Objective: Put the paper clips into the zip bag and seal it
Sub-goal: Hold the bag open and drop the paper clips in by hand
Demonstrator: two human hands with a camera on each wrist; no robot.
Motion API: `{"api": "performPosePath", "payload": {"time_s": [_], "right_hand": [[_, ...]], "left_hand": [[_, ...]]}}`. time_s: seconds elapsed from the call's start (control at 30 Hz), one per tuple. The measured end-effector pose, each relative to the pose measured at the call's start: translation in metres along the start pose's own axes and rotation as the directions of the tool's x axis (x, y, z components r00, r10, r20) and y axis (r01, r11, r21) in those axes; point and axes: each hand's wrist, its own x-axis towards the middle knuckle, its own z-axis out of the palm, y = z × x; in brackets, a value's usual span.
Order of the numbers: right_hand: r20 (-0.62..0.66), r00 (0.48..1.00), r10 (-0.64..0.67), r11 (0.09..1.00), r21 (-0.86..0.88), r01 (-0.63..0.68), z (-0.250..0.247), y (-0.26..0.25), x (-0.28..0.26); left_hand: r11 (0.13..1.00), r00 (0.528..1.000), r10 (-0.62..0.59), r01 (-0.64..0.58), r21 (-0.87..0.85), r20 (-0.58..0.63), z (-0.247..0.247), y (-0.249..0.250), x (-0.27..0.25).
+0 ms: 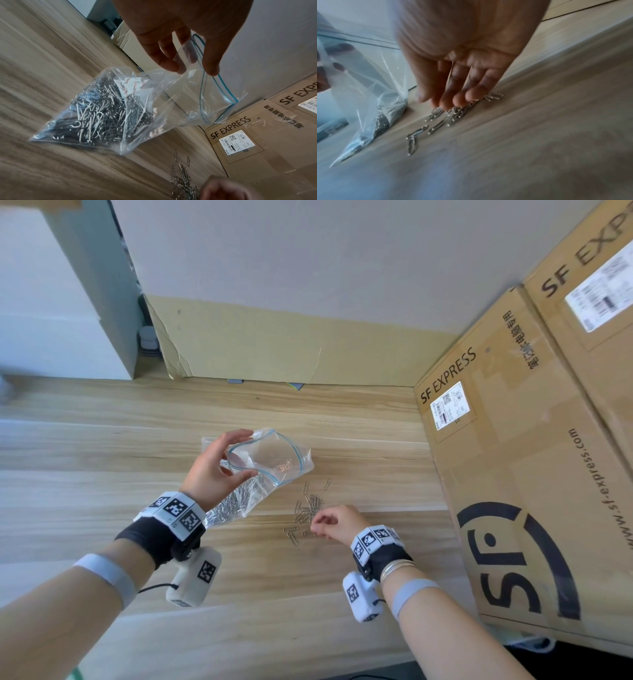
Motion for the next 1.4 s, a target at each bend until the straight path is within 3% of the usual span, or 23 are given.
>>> {"api": "performPosePath", "payload": {"time_s": [0.1, 0.27, 0.63, 1.13, 1.3, 1.4], "right_hand": [[-0.128, 0.991, -0.028, 0.978, -0.209, 0.001, -0.013, 0.003, 0.000], [-0.058, 0.998, 0.001, 0.876, -0.482, -0.029, -0.007, 0.013, 0.001], [-0.085, 0.965, -0.248, 0.922, -0.327, 0.208, 0.014, 0.012, 0.015], [-0.148, 0.928, -0.341, 0.913, -0.289, 0.290, 0.005, 0.001, 0.019], [-0.264, 0.877, -0.402, 0.911, -0.213, 0.354, -0.026, -0.026, 0.006], [-0.339, 0.801, -0.494, 0.870, -0.192, 0.455, -0.052, -0.054, -0.002]], "left_hand": [[1.000, 1.000, 0.002, -0.002, 0.005, 0.002, 0.000, 0.001, -0.001], [1.000, 1.000, -0.003, 0.003, 0.005, -0.004, -0.002, -0.001, -0.003], [1.000, 1.000, -0.018, 0.018, 0.003, -0.004, -0.001, -0.001, -0.004], [1.000, 1.000, -0.016, 0.016, 0.011, -0.001, 0.000, 0.000, -0.003], [1.000, 1.000, -0.023, 0.022, 0.011, 0.017, 0.001, 0.002, 0.000], [1.000, 0.999, -0.018, 0.018, 0.013, 0.030, 0.002, 0.002, 0.000]]}}
